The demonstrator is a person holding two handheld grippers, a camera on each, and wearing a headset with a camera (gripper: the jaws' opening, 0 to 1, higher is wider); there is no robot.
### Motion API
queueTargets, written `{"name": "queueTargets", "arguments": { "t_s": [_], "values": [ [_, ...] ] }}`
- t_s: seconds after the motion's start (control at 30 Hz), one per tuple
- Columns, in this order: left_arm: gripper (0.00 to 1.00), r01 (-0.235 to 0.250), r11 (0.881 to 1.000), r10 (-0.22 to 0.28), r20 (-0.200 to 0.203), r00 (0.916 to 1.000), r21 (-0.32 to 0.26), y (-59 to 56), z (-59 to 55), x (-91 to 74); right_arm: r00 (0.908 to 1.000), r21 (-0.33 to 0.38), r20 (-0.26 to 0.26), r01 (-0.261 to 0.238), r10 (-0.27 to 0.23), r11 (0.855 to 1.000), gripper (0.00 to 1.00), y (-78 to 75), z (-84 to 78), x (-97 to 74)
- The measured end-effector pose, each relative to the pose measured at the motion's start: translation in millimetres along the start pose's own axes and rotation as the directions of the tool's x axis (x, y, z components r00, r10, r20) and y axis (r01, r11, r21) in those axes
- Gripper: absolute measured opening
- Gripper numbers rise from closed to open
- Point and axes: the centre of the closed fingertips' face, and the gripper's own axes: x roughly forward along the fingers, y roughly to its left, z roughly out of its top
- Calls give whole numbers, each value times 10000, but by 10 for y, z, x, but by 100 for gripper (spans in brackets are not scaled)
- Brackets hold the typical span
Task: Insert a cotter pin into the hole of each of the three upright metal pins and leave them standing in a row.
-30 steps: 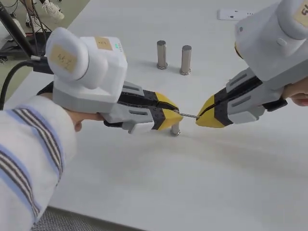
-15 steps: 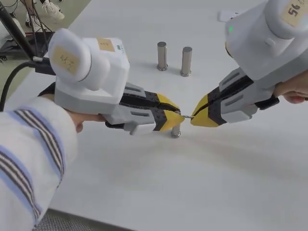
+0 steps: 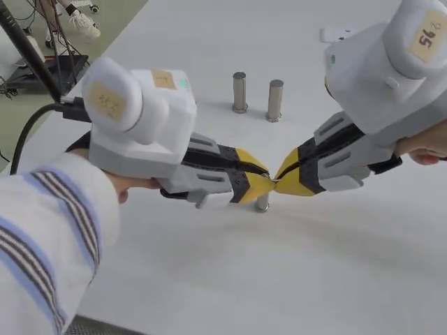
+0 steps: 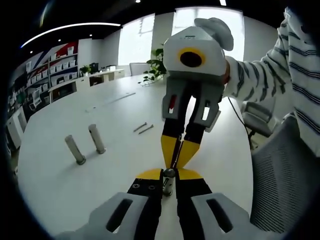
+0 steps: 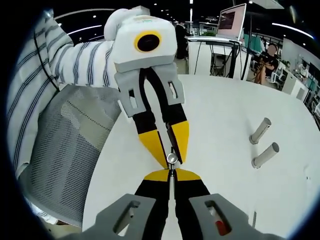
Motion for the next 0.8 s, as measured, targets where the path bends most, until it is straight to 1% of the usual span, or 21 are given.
{"name": "queueTargets", "arguments": {
  "t_s": [0.13, 0.17, 0.2, 0.27, 0.33, 0.43, 0.53, 0.63, 0.8],
  "values": [
    [5, -9, 9999, 9, 39, 10000, -100, 5, -1, -6, 9997, -47, 226, 35, -34, 10000, 0, 2, -1, 0],
    [5, -21, 9999, 22, 39, 10000, -112, 9, 0, -7, 9995, -64, 293, 89, -87, 9999, 0, -2, 2, 0],
    [5, -32, 9999, 32, 37, 10000, -121, 14, 0, -8, 9986, -119, 427, 302, -297, 9995, 0, -27, 8, 1],
    [5, -26, 9999, 26, 21, 10000, -134, 15, -2, -12, 9977, -137, 515, 438, -430, 9989, 3, -40, 8, -6],
    [5, -18, 9999, 19, 35, 10000, -139, 13, -1, -9, 9972, -208, 635, 417, -403, 9989, 6, -41, 17, -30],
    [5, -35, 9999, 36, 33, 10000, -122, 12, 0, -8, 9966, -325, 684, 475, -452, 9983, 9, -46, 23, -69],
    [5, -66, 9999, 66, 35, 10000, -102, 13, 0, -9, 9960, -299, 719, 559, -536, 9980, 7, -79, 16, -92],
    [5, -87, 9999, 87, 41, 10000, -112, 10, 2, -9, 9966, -248, 710, 442, -423, 9987, 3, -65, -11, -101],
    [5, -129, 9999, 130, 47, 9999, -50, -1, 3, -15, 9967, -69, 716, 392, -386, 9992, 2, -50, -37, -91]
  ]
}}
